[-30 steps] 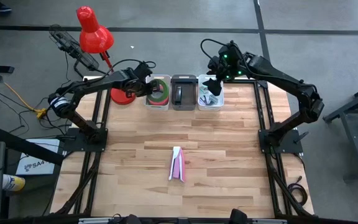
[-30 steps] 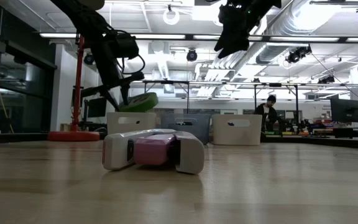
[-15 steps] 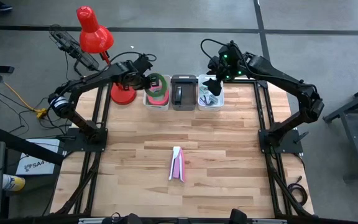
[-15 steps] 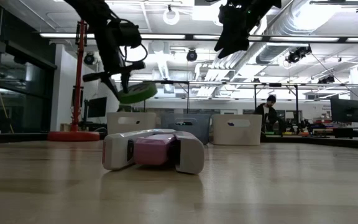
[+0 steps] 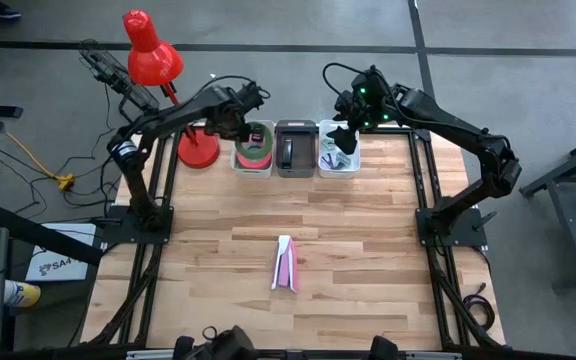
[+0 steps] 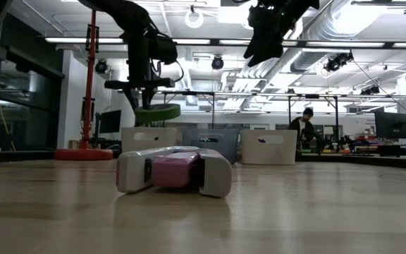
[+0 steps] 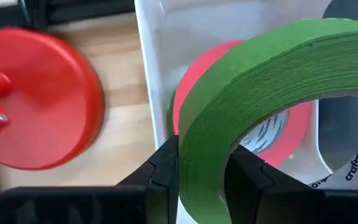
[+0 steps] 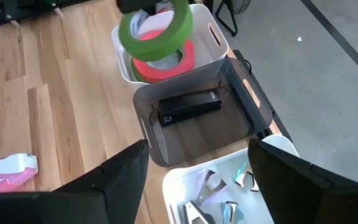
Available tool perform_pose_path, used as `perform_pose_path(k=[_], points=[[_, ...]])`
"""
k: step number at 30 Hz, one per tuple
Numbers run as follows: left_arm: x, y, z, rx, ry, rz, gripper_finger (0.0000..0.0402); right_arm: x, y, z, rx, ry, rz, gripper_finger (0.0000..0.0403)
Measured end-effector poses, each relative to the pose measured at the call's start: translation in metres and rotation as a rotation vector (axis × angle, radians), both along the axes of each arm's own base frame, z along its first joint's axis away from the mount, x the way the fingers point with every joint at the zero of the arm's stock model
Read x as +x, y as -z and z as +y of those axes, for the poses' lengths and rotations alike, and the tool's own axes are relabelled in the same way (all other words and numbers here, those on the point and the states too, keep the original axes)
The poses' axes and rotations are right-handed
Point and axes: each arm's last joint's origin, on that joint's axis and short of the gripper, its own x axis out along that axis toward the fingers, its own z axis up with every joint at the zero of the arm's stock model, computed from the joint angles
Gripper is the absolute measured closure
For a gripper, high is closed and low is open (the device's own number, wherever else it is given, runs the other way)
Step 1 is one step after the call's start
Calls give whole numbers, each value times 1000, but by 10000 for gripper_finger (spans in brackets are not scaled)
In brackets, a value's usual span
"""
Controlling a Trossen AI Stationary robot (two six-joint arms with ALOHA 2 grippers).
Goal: Pick and place Stapler, Stapler remover, tape
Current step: Put the green tape into the left white bin
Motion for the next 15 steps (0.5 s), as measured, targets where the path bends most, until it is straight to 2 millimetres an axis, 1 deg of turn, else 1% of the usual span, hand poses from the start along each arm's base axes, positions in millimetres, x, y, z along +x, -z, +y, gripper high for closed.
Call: perform_pose_path(k=[8, 13, 15], points=[[15, -7, 14, -8, 71, 49, 319, 0, 0, 0, 1, 0, 2, 136], [22, 5, 20, -40, 139, 110, 319, 0, 0, 0, 0, -1, 2, 136], [23, 9, 21, -48, 195, 133, 319, 0, 0, 0, 1, -2, 3, 136]])
